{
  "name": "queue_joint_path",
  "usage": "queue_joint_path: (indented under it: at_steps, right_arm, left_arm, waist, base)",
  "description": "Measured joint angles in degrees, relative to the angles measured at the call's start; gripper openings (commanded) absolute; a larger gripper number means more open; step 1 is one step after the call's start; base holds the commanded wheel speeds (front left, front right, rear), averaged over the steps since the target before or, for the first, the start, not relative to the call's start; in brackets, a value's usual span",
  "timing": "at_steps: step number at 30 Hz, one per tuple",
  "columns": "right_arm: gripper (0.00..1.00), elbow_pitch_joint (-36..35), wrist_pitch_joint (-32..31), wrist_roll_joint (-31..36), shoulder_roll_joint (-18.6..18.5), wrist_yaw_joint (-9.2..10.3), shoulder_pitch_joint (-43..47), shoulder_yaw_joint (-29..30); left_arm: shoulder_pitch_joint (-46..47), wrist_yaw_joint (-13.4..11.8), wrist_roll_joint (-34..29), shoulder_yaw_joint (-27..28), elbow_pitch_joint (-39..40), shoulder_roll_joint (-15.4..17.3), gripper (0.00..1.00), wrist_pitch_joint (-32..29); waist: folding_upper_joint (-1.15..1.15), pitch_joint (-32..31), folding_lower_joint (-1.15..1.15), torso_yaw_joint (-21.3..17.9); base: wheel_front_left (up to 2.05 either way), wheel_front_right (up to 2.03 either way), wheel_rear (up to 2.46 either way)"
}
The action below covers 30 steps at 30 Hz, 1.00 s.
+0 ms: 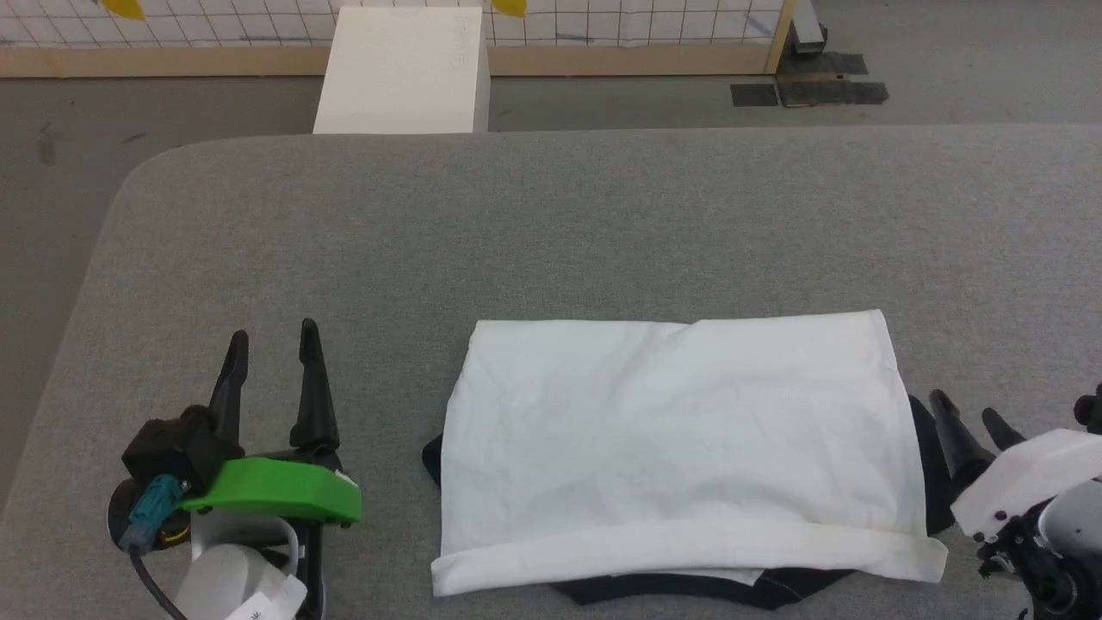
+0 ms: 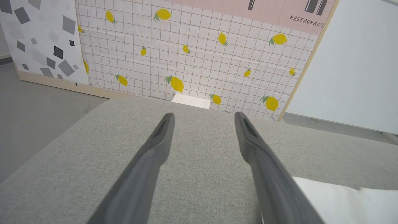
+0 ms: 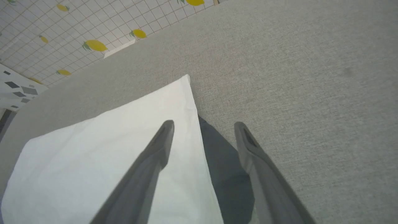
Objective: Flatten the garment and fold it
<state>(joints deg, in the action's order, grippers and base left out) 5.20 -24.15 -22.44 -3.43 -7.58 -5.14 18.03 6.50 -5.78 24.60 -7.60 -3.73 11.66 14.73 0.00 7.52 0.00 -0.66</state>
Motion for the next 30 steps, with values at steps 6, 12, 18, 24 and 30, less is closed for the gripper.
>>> queue_joint_path:
  at_steps: [6, 12, 18, 24, 30]
  right_arm:
    - [1.0, 10.69, -3.72, -1.81, -1.46, 0.0, -4.58, 0.11]
    - [1.0, 17.9, -7.15, -2.58, -3.58, 0.0, -7.55, -0.67]
    - [0.71, 20.58, -12.54, -6.59, -4.69, 0.0, -9.65, -2.34]
    - [0.0, 19.14, -15.67, -9.76, -4.57, 0.01, -8.95, -5.89]
    - [0.0, 16.28, -12.36, -10.82, -4.6, 0.0, -5.66, -5.76]
  left_arm:
    - [0.01, 3.59, -6.04, 3.52, 0.54, -3.61, 1.0, 0.0]
    - [0.0, 6.32, -9.22, 6.04, 0.48, -5.49, 1.0, 0.0]
    - [-0.04, 8.18, -11.33, 7.89, 0.49, -6.55, 1.0, 0.0]
    - [-0.24, 9.25, -12.45, 9.12, 0.49, -7.2, 1.0, 0.0]
    - [-0.87, 10.29, -12.57, 9.25, -0.59, -7.7, 1.0, 0.0]
  waist:
    - [0.0, 1.08, 0.0, 0.14]
    - [0.0, 1.47, 0.0, 0.78]
    - [0.0, 1.24, 0.0, 0.92]
    - [0.0, 0.65, 0.0, 0.77]
    - [0.0, -0.55, 0.0, 0.45]
  base:
    - [0.0, 0.0, 0.0]
    - [0.0, 0.0, 0.0]
    - [0.0, 0.0, 0.0]
    - [0.0, 0.0, 0.0]
    - [0.0, 0.0, 0.0]
